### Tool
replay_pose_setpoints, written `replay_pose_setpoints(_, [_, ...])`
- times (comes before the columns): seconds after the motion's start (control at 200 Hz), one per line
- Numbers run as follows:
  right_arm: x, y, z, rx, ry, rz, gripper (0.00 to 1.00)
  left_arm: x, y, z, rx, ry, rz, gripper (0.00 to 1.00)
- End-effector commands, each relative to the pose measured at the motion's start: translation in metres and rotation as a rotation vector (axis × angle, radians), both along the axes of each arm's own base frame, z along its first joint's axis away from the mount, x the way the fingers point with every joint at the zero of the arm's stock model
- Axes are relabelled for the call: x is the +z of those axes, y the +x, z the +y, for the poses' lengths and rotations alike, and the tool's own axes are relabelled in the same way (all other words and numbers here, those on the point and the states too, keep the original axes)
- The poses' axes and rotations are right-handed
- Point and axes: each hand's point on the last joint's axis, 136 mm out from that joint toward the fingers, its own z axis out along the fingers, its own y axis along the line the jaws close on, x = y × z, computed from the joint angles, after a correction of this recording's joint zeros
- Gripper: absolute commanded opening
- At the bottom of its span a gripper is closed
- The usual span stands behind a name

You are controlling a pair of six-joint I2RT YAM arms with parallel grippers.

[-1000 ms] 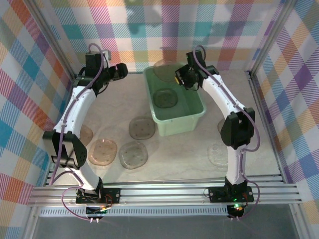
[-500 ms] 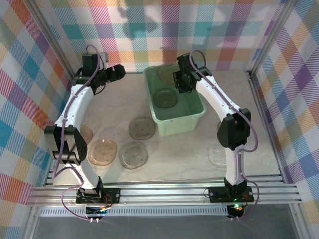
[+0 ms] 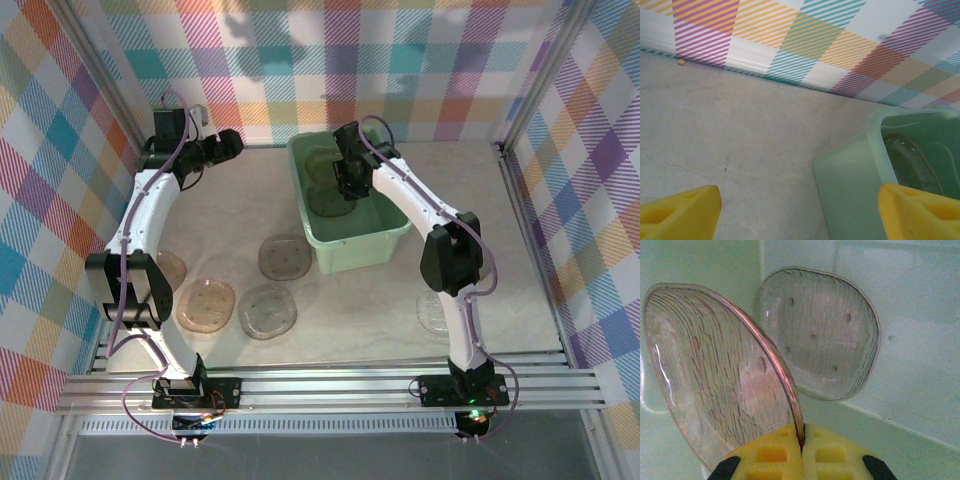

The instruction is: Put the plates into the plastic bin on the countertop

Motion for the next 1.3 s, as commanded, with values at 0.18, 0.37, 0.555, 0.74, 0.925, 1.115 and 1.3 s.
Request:
replay_pose_setpoints(0.18, [-0.016,0.004,0.001,-0.075,-0.037,0.029,0.0,0.004,-0.017,0.002,-0.019,0.004,0.04,0.8])
replay_pose_setpoints(0.37, [-0.037,0.015,0.01,-0.064,-0.045,0.033,0.0,0.005,-0.03,0.009,-0.004,0.053,0.061,0.81])
replay_pose_setpoints(0.555, [-0.047,0.021,0.007,-0.087,-0.081,0.019,0.0,0.004,-0.04,0.015,0.011,0.089,0.076,0.81])
replay_pose_setpoints(0.74, [-0.059,0.019,0.009,-0.082,-0.111,0.039,0.0,0.0,-0.046,0.018,0.021,0.101,0.095,0.81])
replay_pose_setpoints(0.925, [-0.073,0.017,0.018,-0.062,-0.086,0.066,0.0,-0.003,-0.049,0.02,0.03,0.117,0.115,0.81])
replay_pose_setpoints(1.115, [-0.082,0.017,0.02,-0.086,-0.085,0.074,0.0,-0.004,-0.052,0.026,0.042,0.154,0.128,0.81])
replay_pose_setpoints(1.3, [-0.092,0.022,0.026,-0.094,-0.074,0.067,0.05,-0.011,-0.051,0.025,0.045,0.14,0.148,0.81])
